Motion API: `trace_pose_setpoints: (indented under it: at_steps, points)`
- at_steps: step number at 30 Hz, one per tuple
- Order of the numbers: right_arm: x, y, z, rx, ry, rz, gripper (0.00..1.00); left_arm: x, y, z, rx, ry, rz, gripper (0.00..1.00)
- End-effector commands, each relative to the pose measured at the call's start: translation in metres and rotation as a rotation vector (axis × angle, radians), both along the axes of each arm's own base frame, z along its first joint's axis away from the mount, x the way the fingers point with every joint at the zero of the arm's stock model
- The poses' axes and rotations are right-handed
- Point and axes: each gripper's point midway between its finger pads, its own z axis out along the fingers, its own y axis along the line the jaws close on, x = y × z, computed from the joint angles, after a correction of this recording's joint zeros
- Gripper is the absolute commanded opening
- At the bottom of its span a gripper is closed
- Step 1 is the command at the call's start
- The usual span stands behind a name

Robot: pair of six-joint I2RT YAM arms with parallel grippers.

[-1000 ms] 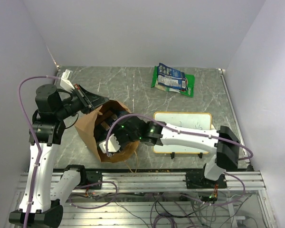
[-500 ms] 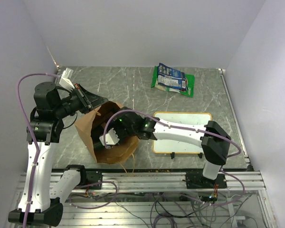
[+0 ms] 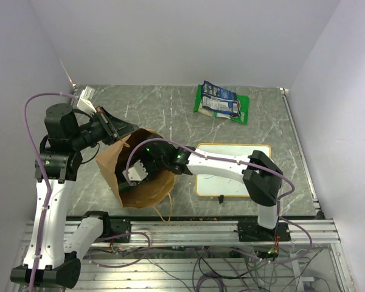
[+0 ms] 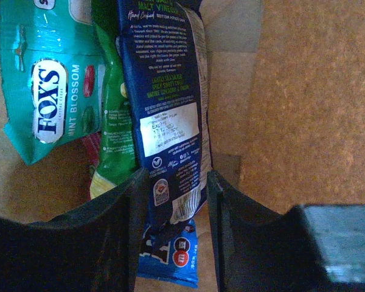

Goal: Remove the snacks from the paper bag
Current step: Take out the snack from the paper bag.

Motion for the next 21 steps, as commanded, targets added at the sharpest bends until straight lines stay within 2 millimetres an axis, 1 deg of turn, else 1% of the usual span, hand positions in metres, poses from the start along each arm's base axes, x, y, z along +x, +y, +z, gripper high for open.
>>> trace_pose_setpoints:
  at_steps: [1, 6, 10, 16, 19, 21]
  points:
    - [0.007, 0.004, -0.002, -0.023, -0.022, 0.022, 0.42, -0.001, -0.001, 0.019, -0.003, -0.079, -0.012, 0.07]
    - [-0.002, 0.003, -0.008, -0.032, 0.004, 0.059, 0.46, 0.001, -0.002, 0.017, -0.005, -0.072, -0.015, 0.07]
    - [0.003, 0.006, -0.017, -0.038, 0.01, 0.045, 0.46, 0.001, -0.002, 0.018, -0.005, -0.075, -0.011, 0.07]
    - [0.003, 0.013, -0.016, -0.024, 0.014, 0.05, 0.47, 0.002, -0.002, 0.018, 0.003, -0.073, -0.016, 0.07]
    - [0.008, 0.015, -0.02, -0.022, -0.001, 0.037, 0.48, 0.002, -0.002, 0.017, -0.002, -0.072, -0.017, 0.07]
    - [0.012, 0.018, -0.019, -0.01, -0.012, 0.024, 0.48, 0.002, -0.002, 0.017, -0.002, -0.07, -0.016, 0.07]
